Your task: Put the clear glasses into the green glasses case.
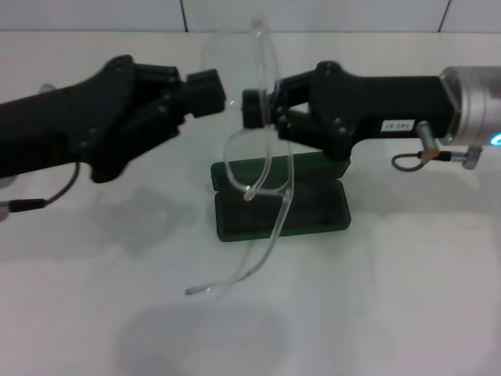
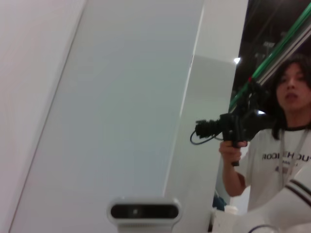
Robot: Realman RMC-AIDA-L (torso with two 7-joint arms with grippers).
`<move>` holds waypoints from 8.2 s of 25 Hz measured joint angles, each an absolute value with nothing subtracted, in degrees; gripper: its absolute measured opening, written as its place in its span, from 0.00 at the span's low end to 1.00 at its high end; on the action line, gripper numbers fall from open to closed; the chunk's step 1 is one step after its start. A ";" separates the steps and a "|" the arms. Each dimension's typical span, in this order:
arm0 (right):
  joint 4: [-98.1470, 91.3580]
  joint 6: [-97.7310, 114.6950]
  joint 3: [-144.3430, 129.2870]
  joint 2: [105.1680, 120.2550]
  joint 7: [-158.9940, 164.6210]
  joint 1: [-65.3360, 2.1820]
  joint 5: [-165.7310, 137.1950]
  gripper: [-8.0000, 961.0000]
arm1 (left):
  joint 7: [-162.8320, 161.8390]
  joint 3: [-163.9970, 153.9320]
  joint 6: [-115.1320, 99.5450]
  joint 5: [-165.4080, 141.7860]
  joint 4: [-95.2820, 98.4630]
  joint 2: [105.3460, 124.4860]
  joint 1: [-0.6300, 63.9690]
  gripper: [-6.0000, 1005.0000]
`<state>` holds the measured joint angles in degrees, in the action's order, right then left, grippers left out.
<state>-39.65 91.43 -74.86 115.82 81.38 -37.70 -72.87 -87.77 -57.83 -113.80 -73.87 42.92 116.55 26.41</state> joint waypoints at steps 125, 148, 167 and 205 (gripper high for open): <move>-26.60 92.64 -90.84 116.19 62.50 -37.42 -30.03 0.13 | -80.42 -63.28 -114.78 -65.25 43.36 119.35 27.77 0.06; -27.56 93.31 -98.20 115.85 64.72 -38.00 -33.97 0.13 | -80.42 -63.19 -114.79 -65.13 42.86 119.44 27.77 0.06; -30.42 93.28 -101.42 116.09 65.42 -38.09 -34.93 0.13 | -79.97 -62.22 -114.19 -65.12 40.63 119.37 28.24 0.06; -31.59 84.81 -101.48 116.07 65.22 -38.34 -36.84 0.12 | -78.73 -59.42 -109.70 -68.46 41.00 119.17 27.14 0.06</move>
<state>-31.59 84.81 -101.48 116.07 65.22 -38.34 -36.85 -78.73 -59.42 -109.70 -68.46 41.00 119.17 27.14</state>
